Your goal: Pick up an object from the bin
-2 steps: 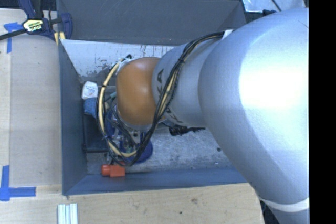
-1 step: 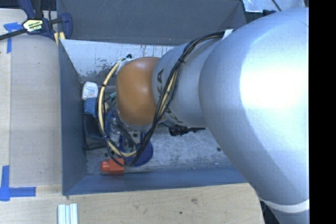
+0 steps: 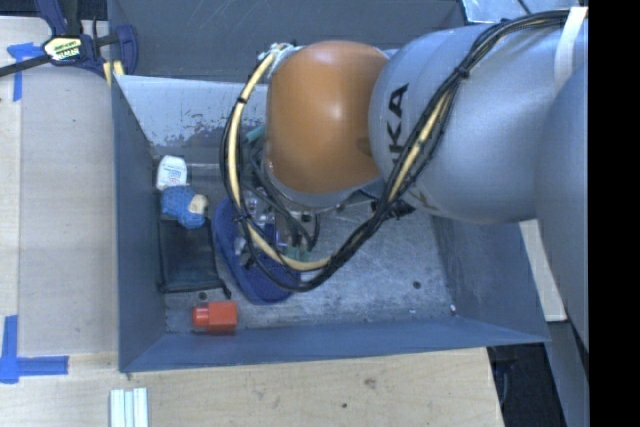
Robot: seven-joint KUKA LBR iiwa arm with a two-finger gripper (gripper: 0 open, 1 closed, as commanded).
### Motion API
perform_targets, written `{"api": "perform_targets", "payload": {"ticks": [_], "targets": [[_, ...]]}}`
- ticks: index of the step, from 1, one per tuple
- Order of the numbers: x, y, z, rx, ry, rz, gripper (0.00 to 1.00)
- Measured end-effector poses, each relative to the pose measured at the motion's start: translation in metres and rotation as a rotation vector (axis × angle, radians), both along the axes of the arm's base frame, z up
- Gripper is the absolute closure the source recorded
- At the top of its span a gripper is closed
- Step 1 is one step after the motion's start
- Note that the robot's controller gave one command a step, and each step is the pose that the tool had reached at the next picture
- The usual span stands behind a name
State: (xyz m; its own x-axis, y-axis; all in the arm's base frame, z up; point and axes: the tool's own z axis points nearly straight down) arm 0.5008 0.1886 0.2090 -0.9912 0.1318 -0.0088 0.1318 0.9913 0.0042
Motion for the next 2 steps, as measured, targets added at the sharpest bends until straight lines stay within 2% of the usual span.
{"api": "perform_targets", "payload": {"ticks": [1,2], "targets": [[-0.016,-0.011,-0.028,-0.003,0.01,-0.192,1.0],[-0.004,-0.008,-0.045,-0.003,0.011,-0.216,1.0]]}}
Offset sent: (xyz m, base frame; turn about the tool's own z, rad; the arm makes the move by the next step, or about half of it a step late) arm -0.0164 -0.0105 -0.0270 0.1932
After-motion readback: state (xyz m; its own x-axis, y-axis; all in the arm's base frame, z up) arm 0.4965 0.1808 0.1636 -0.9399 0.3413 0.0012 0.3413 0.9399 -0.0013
